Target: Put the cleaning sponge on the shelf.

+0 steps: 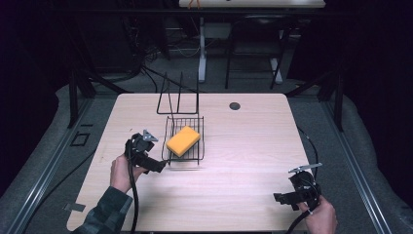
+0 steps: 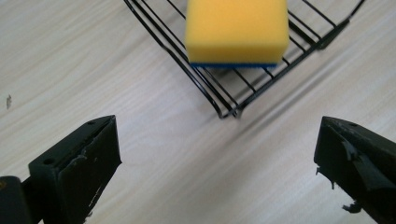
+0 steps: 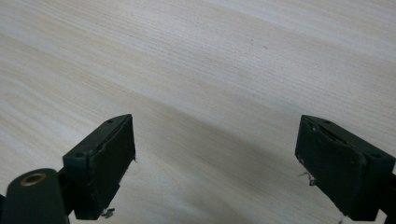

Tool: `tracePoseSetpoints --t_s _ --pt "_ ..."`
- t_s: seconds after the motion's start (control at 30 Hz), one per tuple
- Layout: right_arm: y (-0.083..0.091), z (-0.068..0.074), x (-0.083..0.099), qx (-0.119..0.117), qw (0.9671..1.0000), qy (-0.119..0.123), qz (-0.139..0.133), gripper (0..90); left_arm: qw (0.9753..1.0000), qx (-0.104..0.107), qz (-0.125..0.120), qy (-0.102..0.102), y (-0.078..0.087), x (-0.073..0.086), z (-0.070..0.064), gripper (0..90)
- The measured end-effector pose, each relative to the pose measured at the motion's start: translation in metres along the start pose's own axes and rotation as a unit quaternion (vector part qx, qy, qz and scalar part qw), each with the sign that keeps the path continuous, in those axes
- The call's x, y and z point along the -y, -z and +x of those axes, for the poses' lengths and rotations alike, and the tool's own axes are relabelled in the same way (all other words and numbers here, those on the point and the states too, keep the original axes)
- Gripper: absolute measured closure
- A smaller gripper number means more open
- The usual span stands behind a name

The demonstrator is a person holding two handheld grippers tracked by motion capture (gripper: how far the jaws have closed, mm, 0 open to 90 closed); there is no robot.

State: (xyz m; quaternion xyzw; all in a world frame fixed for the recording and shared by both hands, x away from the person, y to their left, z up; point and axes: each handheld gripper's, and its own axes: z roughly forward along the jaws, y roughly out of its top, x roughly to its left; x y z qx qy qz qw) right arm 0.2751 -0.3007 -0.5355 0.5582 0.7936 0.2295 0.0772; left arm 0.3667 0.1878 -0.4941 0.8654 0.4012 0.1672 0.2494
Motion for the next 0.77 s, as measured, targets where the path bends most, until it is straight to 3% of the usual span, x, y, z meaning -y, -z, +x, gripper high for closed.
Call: tracePoseSetpoints --t_s 0.23,0.47,0.57,0.77 --pt "-0.001 0.0 0.0 0.0 1.0 0.001 0.006 11.6 0.9999 0.006 0.014 -0.006 0.002 0.023 -0.004 0.3" --pt "-0.002 -0.001 0.0 0.0 1.0 -0.001 0.002 12.3 0.9983 0.037 0.044 -0.008 -0.005 0.048 -0.013 0.9" --pt "-0.003 0.0 -0.001 -0.002 1.0 0.0 0.0 12.3 0.9975 0.044 0.053 -0.011 -0.009 0.048 -0.014 1.0" --pt "-0.005 0.002 -0.002 -0.004 1.0 0.003 0.003 12.3 0.9979 0.046 0.043 -0.016 -0.009 0.044 -0.012 1.1"
